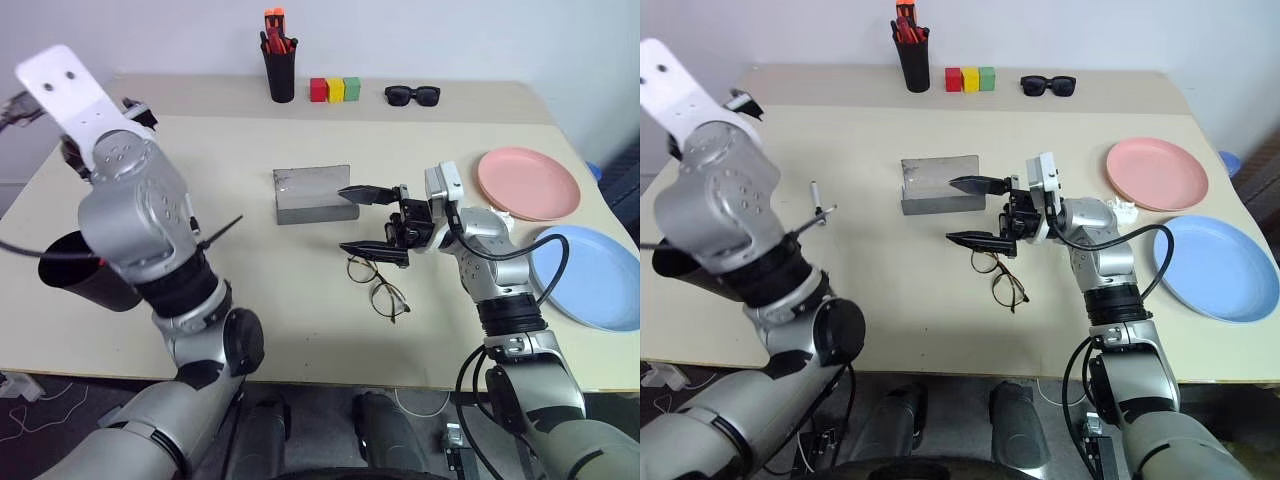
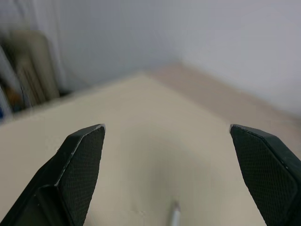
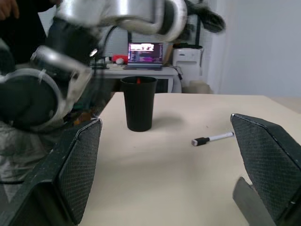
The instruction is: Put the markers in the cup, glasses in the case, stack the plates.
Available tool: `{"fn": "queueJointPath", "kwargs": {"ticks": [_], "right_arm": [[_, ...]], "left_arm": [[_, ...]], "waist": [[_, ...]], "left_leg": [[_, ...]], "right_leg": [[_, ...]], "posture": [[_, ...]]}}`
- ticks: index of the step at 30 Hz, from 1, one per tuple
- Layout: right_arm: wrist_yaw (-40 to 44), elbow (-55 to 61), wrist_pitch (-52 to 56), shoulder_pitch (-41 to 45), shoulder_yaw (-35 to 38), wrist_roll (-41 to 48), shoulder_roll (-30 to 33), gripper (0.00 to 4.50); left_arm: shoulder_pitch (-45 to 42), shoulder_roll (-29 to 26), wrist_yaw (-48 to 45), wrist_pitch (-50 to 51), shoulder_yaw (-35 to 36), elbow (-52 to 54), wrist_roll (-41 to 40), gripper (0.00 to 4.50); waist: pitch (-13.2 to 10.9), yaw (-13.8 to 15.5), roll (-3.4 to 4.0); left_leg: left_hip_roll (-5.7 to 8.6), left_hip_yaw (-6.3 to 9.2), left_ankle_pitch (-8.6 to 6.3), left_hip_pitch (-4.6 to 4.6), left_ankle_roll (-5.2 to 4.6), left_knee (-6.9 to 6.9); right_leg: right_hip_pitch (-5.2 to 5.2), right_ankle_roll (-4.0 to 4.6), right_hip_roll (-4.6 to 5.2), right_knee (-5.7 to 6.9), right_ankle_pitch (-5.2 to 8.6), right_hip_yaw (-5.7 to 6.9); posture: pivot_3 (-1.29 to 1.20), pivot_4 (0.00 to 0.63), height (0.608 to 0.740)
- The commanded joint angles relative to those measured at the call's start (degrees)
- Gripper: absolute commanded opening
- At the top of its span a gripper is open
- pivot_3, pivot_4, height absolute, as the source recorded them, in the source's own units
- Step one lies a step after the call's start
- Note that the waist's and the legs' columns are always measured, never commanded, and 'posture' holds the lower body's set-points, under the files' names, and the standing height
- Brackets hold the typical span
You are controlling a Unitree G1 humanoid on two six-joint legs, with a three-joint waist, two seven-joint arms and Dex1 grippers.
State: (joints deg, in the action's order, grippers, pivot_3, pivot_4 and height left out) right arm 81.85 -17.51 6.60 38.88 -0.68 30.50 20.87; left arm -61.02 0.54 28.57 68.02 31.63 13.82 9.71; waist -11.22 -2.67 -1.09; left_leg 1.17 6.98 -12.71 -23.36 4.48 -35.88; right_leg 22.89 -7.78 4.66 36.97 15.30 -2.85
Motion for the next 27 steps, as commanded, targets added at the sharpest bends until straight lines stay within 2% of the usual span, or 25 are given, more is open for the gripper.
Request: {"fn": "queueJointPath", "kwargs": {"ticks": [1,7,9,15,27], "right_arm": [[-0.5,1.4,-1.0,0.9,0.8,0.4,-0.5,4.50],[-1.4,2.2,-0.9,0.6,1.1,0.5,0.0,4.50],[-1.0,2.3,-0.8,0.0,1.2,0.7,0.5,4.50],[-1.7,1.1,-2.0,-0.8,0.9,-0.6,0.7,4.50],[-4.0,2.9,-1.9,-1.8,0.6,-1.2,0.9,4.50]], "left_arm": [[-4.8,-2.4,2.7,-0.8,3.9,-12.9,-1.4,4.34],[-7.2,-7.1,4.3,-3.9,5.7,-27.5,-3.2,4.34],[-7.0,-10.3,1.3,-4.6,3.5,-33.0,-4.1,4.34],[-7.2,-15.1,-0.6,-7.2,2.3,-42.4,-6.0,4.34],[-6.9,-20.7,-14.3,-6.1,-8.9,-55.0,-8.7,4.34]], "waist": [[0.0,0.0,-0.01],[0.0,0.1,-0.02],[0.0,0.1,-0.02],[0.0,0.2,-0.02],[0.0,0.1,-0.01]], "left_leg": [[-0.02,0.00,0.01,-0.02,0.02,0.04],[-0.01,-0.02,0.07,-0.09,0.12,0.10],[-0.01,-0.02,0.08,-0.09,0.13,0.11],[-0.01,-0.02,0.09,-0.09,0.16,0.13],[-0.01,-0.02,0.12,-0.09,0.20,0.20]], "right_leg": [[0.09,0.00,-0.02,0.05,0.00,0.00],[0.20,0.01,0.00,0.10,0.00,-0.02],[0.22,0.01,0.00,0.13,0.00,-0.02],[0.23,0.01,0.02,0.14,-0.01,-0.02],[0.26,0.01,0.02,0.17,-0.01,-0.02]], "posture": [[0.00,0.150,0.740],[0.00,0.150,0.740],[0.00,0.150,0.740],[0.00,0.150,0.740],[0.00,0.150,0.740]]}}
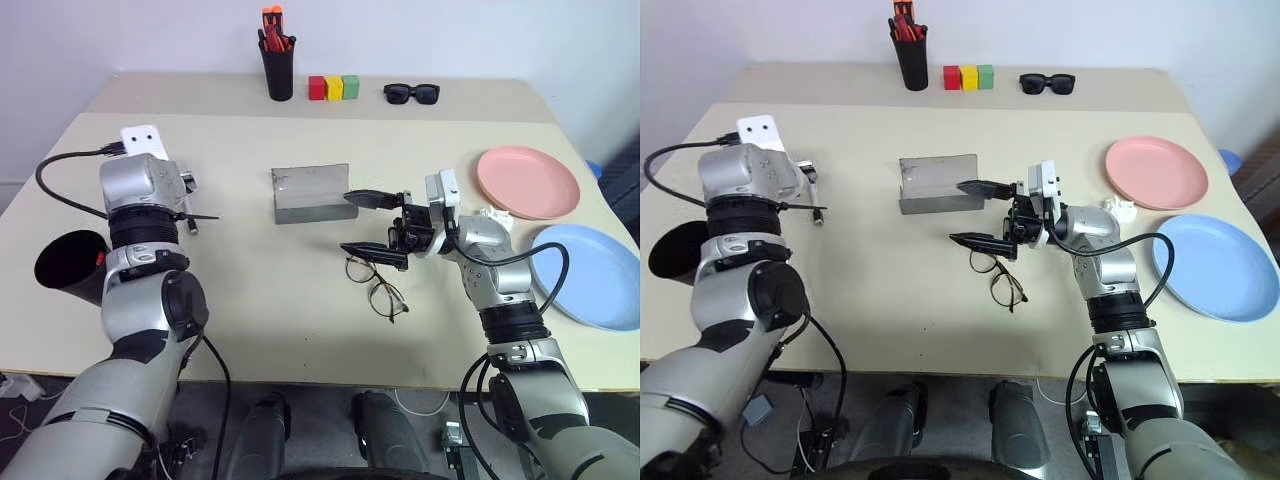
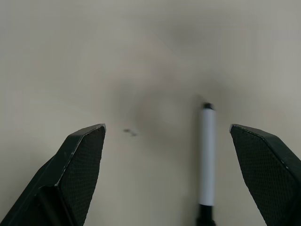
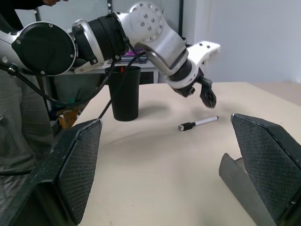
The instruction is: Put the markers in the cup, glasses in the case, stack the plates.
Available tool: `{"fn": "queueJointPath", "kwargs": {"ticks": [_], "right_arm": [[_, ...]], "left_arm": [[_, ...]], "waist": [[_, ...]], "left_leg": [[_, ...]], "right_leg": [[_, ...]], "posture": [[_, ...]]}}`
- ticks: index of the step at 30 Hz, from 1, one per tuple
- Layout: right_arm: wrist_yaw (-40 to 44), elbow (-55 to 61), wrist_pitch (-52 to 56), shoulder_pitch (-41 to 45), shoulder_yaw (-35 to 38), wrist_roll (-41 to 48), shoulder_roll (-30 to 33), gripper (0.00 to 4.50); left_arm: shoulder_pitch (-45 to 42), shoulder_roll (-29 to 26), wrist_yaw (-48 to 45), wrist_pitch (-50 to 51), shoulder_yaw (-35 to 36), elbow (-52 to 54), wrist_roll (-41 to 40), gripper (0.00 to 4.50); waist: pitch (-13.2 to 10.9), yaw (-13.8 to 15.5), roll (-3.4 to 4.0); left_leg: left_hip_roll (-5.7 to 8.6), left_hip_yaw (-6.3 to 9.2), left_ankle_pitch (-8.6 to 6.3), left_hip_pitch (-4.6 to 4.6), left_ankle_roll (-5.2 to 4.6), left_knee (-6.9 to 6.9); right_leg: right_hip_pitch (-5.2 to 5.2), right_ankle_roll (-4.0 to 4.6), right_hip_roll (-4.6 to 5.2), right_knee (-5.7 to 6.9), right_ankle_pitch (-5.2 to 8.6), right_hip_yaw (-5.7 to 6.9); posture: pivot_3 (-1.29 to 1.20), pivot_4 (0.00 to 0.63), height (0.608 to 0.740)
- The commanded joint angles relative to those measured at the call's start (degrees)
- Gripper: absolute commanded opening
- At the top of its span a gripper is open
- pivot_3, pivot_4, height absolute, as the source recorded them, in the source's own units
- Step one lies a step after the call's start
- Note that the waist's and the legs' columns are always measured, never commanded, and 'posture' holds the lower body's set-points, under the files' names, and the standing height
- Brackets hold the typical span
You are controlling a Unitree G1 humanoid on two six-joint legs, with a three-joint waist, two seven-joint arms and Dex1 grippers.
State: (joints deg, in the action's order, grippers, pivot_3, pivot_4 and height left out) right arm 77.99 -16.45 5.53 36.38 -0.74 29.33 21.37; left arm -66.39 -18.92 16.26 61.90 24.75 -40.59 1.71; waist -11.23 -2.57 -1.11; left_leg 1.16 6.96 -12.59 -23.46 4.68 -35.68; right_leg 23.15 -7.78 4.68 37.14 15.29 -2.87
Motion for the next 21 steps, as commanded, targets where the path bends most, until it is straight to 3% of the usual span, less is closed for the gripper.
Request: {"fn": "queueJointPath", "kwargs": {"ticks": [1,4,20,21], "right_arm": [[-0.1,1.5,-1.0,0.9,0.7,-0.1,0.4,4.50],[-0.1,1.2,-1.1,1.1,0.8,-0.1,0.5,4.50],[-1.4,3.8,-0.5,-0.3,0.5,-0.2,0.5,4.50],[-1.1,3.2,-0.9,-0.3,0.6,-0.3,0.5,4.50]], "left_arm": [[-1.5,-1.5,-3.4,0.0,-3.2,-1.1,-0.9,4.34],[-1.7,-2.1,-6.9,0.3,-5.6,-2.7,-1.5,4.34],[-3.9,-2.4,4.0,-0.7,7.6,-11.8,-10.0,4.34],[-4.2,-2.5,5.2,-1.0,8.7,-12.5,-10.6,3.84]], "waist": [[0.0,0.0,0.00],[0.0,0.0,0.00],[0.0,0.0,0.00],[0.0,0.0,0.00]], "left_leg": [[0.00,0.00,0.00,0.00,0.00,0.00],[0.00,0.00,0.00,0.00,0.00,0.01],[0.00,0.00,0.00,0.01,0.01,0.00],[0.00,0.00,0.00,0.01,0.01,0.00]], "right_leg": [[0.01,0.00,0.00,0.00,0.00,0.00],[0.01,0.00,0.00,0.00,0.00,0.00],[0.02,0.00,0.01,0.03,0.00,0.00],[0.02,0.00,0.02,0.04,0.00,0.00]], "posture": [[0.00,0.150,0.740],[0.00,0.150,0.740],[0.00,0.150,0.740],[0.00,0.150,0.740]]}}
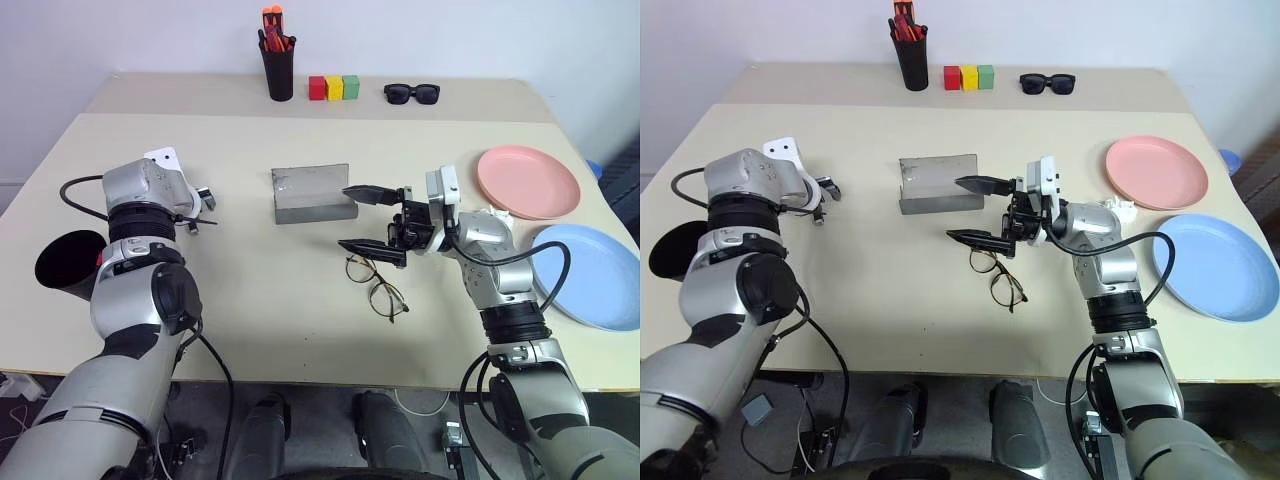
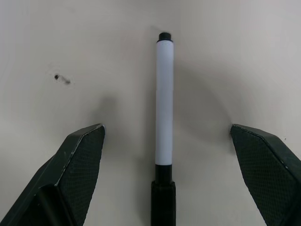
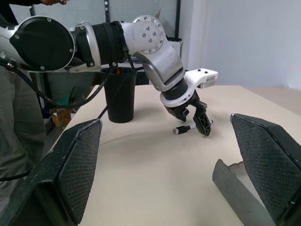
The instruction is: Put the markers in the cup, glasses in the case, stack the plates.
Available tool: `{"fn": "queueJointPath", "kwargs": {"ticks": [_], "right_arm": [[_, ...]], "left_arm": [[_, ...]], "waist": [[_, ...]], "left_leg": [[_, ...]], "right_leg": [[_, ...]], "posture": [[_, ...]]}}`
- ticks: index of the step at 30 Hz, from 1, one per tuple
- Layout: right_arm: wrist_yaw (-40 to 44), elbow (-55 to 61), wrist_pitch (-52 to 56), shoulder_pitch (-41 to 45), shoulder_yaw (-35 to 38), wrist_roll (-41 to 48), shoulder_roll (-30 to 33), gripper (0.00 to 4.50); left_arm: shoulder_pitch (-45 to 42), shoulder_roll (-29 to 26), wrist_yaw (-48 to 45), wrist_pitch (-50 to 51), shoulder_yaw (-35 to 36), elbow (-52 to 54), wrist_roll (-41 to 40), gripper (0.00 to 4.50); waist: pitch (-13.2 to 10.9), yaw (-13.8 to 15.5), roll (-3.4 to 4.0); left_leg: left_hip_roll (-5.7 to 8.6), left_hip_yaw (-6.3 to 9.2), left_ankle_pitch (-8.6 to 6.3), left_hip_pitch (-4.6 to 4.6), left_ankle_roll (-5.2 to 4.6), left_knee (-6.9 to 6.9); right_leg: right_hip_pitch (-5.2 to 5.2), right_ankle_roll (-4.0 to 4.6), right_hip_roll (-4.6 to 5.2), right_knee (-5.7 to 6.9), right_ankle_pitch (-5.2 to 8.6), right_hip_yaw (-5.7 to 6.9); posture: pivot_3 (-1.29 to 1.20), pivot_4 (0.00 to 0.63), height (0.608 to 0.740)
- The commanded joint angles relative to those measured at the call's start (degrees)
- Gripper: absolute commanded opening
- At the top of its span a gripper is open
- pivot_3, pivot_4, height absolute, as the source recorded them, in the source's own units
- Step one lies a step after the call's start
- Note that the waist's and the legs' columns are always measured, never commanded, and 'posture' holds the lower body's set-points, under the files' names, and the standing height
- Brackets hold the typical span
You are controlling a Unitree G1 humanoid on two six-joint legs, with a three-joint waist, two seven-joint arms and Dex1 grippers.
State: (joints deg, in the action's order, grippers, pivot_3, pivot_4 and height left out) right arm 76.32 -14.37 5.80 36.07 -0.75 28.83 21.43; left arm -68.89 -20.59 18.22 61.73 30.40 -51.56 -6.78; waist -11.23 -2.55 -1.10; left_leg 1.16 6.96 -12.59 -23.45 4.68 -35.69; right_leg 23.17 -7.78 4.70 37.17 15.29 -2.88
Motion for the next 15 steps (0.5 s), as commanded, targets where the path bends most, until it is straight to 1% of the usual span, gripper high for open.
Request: {"fn": "queueJointPath", "kwargs": {"ticks": [1,2,4,6,7,8,11,15], "right_arm": [[0.8,0.7,-1.5,0.0,0.6,0.1,0.5,4.50],[1.0,0.2,-1.8,0.0,0.7,0.0,0.5,4.50],[1.4,-0.6,-2.3,0.0,0.8,-0.2,0.5,4.50],[1.9,-1.9,-3.1,0.3,1.0,-0.4,0.5,4.50],[2.1,-2.4,-3.3,0.4,1.0,-0.5,0.4,4.50],[2.3,-2.9,-3.6,0.5,1.0,-0.5,0.4,4.50],[2.8,-4.3,-4.7,0.7,1.1,-0.7,0.3,4.50],[3.9,-6.8,-6.8,0.8,1.6,-0.9,0.4,4.50]], "left_arm": [[-1.8,-0.8,4.3,-1.1,3.8,-1.9,-2.5,3.54],[-1.8,-0.8,5.0,-1.5,4.2,-2.2,-2.9,3.10],[-2.0,-0.9,6.4,-1.6,5.3,-2.9,-3.8,2.06],[-2.0,-0.9,7.0,-1.8,5.8,-3.3,-4.4,1.12],[-2.1,-0.9,7.3,-1.9,5.9,-3.4,-4.6,0.52],[-2.0,-0.9,8.0,-2.1,6.1,-3.4,-4.9,0.04],[-1.4,-0.4,8.5,-1.5,6.0,-1.9,-5.8,0.04],[-0.5,1.6,7.9,1.8,5.9,4.9,-7.7,0.04]], "waist": [[0.0,0.0,0.00],[0.0,0.0,0.01],[0.0,0.0,0.01],[0.0,0.2,0.01],[0.0,0.3,0.01],[0.0,0.3,0.01],[0.0,0.3,0.01],[0.0,0.3,0.01]], "left_leg": [[0.00,0.00,0.00,0.00,0.00,0.00],[0.00,0.00,0.00,0.00,0.00,0.00],[0.00,0.00,0.00,0.00,0.00,0.00],[0.01,0.00,0.00,0.00,0.01,-0.01],[0.01,0.00,0.01,0.00,0.01,-0.02],[0.02,0.00,0.01,0.00,0.01,-0.03],[0.02,0.00,0.01,0.00,0.01,-0.05],[0.02,0.00,0.01,0.00,0.01,-0.05]], "right_leg": [[0.00,0.00,0.00,0.00,0.00,0.00],[0.00,0.00,0.00,0.01,0.00,0.00],[0.01,0.00,0.00,0.02,0.00,0.00],[0.00,0.00,0.01,0.02,0.00,0.00],[-0.01,0.00,0.01,0.02,0.00,0.00],[-0.02,0.00,0.02,0.02,0.00,0.00],[-0.03,0.00,0.02,0.03,0.00,0.00],[-0.03,0.00,0.02,0.03,-0.01,0.00]], "posture": [[0.00,0.150,0.740],[0.00,0.150,0.740],[0.00,0.150,0.740],[0.00,0.150,0.740],[0.00,0.150,0.740],[0.00,0.150,0.740],[0.00,0.150,0.740],[0.00,0.150,0.740]]}}
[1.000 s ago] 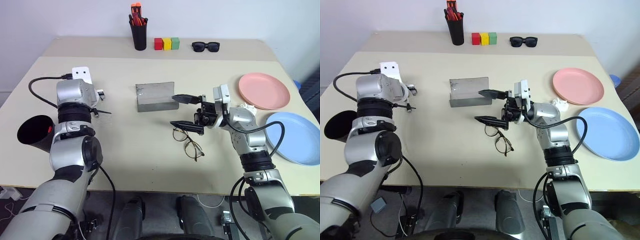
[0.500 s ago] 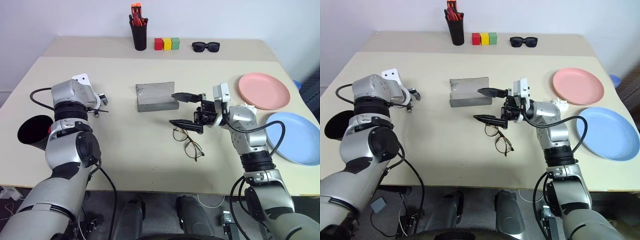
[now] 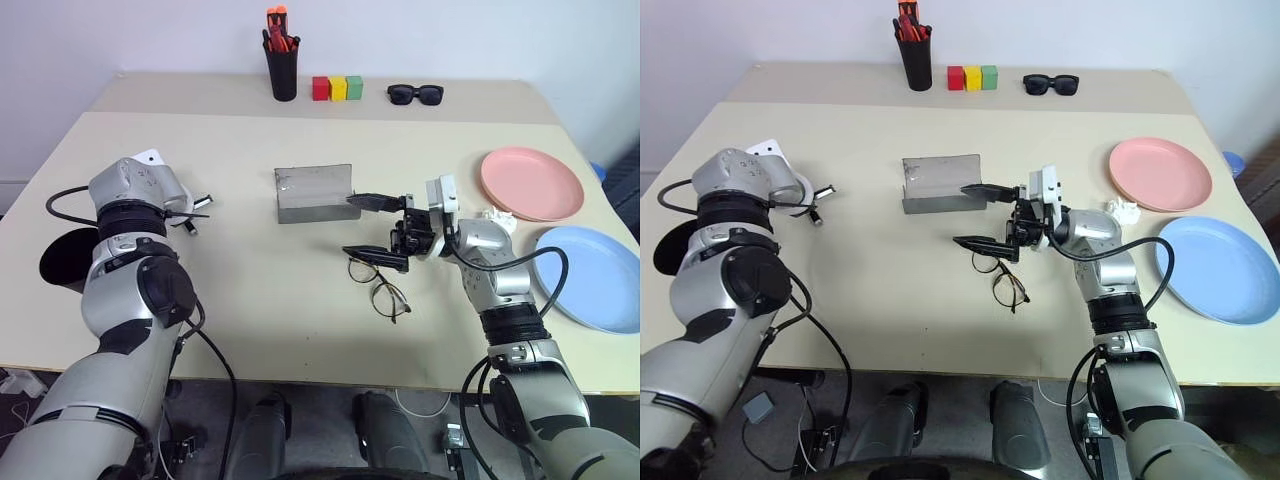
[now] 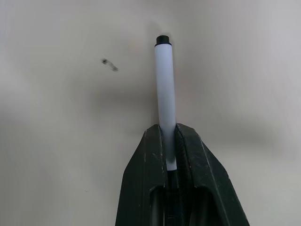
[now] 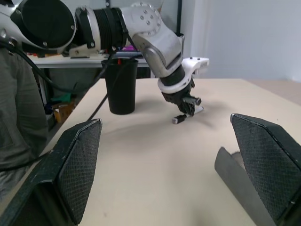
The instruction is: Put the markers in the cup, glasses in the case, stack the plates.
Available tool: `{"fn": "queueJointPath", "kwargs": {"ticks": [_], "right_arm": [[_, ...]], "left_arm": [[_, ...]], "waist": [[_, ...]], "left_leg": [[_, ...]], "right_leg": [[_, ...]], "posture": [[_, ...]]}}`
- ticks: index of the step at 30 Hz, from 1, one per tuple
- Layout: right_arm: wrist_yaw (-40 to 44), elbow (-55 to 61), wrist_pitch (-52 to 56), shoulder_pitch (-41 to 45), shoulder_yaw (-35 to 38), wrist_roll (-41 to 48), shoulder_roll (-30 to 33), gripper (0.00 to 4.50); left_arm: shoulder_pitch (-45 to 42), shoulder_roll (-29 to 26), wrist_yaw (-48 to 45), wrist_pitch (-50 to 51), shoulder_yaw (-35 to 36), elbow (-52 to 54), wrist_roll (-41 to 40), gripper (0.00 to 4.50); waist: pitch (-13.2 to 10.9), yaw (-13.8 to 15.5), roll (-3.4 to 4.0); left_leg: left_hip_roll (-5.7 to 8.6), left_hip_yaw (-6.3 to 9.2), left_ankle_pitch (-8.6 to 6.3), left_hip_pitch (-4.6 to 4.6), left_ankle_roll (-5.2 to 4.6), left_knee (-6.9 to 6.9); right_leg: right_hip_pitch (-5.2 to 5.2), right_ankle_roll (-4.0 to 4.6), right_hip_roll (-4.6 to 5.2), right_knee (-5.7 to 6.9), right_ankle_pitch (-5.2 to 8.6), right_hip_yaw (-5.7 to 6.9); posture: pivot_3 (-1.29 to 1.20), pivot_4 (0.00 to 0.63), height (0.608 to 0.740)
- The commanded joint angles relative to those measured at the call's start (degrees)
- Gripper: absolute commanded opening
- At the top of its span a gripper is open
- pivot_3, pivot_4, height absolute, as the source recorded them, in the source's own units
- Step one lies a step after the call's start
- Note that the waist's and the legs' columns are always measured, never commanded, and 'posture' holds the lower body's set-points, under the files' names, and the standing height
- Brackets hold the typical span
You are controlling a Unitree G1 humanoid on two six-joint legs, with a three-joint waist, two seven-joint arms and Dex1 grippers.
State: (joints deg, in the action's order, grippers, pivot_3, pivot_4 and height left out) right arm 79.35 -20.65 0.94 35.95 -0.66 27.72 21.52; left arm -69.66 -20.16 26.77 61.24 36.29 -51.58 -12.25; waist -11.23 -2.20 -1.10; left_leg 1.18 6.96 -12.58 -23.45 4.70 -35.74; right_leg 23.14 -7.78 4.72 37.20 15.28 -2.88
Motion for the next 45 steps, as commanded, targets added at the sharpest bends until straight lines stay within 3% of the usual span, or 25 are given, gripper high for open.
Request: {"fn": "queueJointPath", "kwargs": {"ticks": [1,6,9,13,18,21,24,30,37,45], "right_arm": [[1.0,-0.9,-2.2,0.9,1.6,0.3,0.4,4.50],[2.1,0.0,-1.7,-0.8,2.9,2.8,-0.1,4.50],[3.0,1.7,0.3,-1.6,3.5,5.0,-0.2,4.50],[4.4,2.9,1.2,-2.9,3.7,6.5,-0.2,4.50],[5.8,3.2,2.8,-3.5,3.4,6.9,-0.2,4.50],[6.3,3.4,3.3,-3.3,3.1,6.9,-0.4,4.50],[5.9,4.0,4.1,-3.0,2.9,6.8,-0.6,4.50],[4.8,5.8,6.7,-1.8,2.2,6.8,-0.9,4.50],[4.0,5.9,8.3,0.0,1.1,6.4,-2.3,4.50],[3.5,6.1,7.7,0.5,0.9,5.8,-2.4,4.50]], "left_arm": [[0.5,1.6,-1.1,3.0,-0.1,6.5,-2.7,0.04],[8.6,9.1,-6.6,7.1,-11.5,40.8,-4.7,0.04],[13.0,12.0,-7.6,9.1,-13.8,55.2,-5.5,0.04],[19.5,10.7,-9.1,6.2,-19.7,69.0,-2.6,0.04],[31.2,4.8,-13.2,-11.0,-27.4,83.0,4.6,0.04],[37.9,2.3,-15.8,-25.2,-29.8,87.7,8.8,0.04],[43.1,1.4,-16.8,-32.6,-30.6,90.1,12.1,0.04],[51.1,7.0,-12.1,-36.9,-26.8,94.1,16.8,0.04],[63.7,9.1,-11.5,-45.1,-23.2,97.0,21.9,0.04],[70.0,13.0,-11.5,-47.8,-20.9,98.9,23.3,0.04]], "waist": [[0.0,-0.1,0.00],[0.0,-0.3,0.00],[0.0,-0.4,0.01],[0.0,-0.5,0.06],[0.0,-0.3,0.06],[0.0,-0.1,0.06],[0.0,0.2,0.06],[0.0,0.1,0.06],[0.0,-0.2,0.07],[0.0,0.2,0.06]], "left_leg": [[0.00,0.00,0.00,0.00,0.00,0.00],[-0.01,-0.01,0.02,-0.03,0.03,0.08],[-0.02,-0.03,0.02,-0.03,0.04,0.08],[-0.02,-0.11,0.02,0.07,0.04,0.09],[-0.02,-0.11,0.03,0.05,0.05,0.05],[-0.03,-0.16,0.02,0.05,0.04,0.06],[-0.02,-0.17,0.02,0.06,0.04,0.02],[-0.03,-0.16,-0.01,0.07,-0.02,-0.05],[-0.05,-0.20,-0.05,0.07,-0.11,-0.08],[-0.04,-0.19,-0.09,0.08,-0.17,-0.26]], "right_leg": [[0.00,0.00,0.00,0.00,0.00,0.00],[0.06,0.01,0.00,0.00,0.00,-0.04],[0.08,0.01,-0.01,0.00,-0.01,-0.08],[0.07,0.02,-0.02,0.04,-0.01,-0.15],[0.05,0.04,-0.03,0.02,-0.02,-0.15],[0.05,0.05,-0.02,-0.03,-0.02,-0.20],[-0.01,0.08,-0.02,-0.04,-0.03,-0.19],[-0.06,0.08,-0.03,-0.05,-0.03,-0.19],[-0.05,0.09,-0.03,-0.04,-0.02,-0.20],[-0.20,0.09,-0.03,-0.08,-0.02,-0.18]], "posture": [[0.00,0.150,0.740],[0.00,0.150,0.740],[0.00,0.150,0.740],[0.00,0.150,0.740],[0.00,0.150,0.740],[0.00,0.150,0.740],[0.00,0.150,0.740],[0.00,0.150,0.740],[0.00,0.150,0.740],[0.00,0.150,0.740]]}}
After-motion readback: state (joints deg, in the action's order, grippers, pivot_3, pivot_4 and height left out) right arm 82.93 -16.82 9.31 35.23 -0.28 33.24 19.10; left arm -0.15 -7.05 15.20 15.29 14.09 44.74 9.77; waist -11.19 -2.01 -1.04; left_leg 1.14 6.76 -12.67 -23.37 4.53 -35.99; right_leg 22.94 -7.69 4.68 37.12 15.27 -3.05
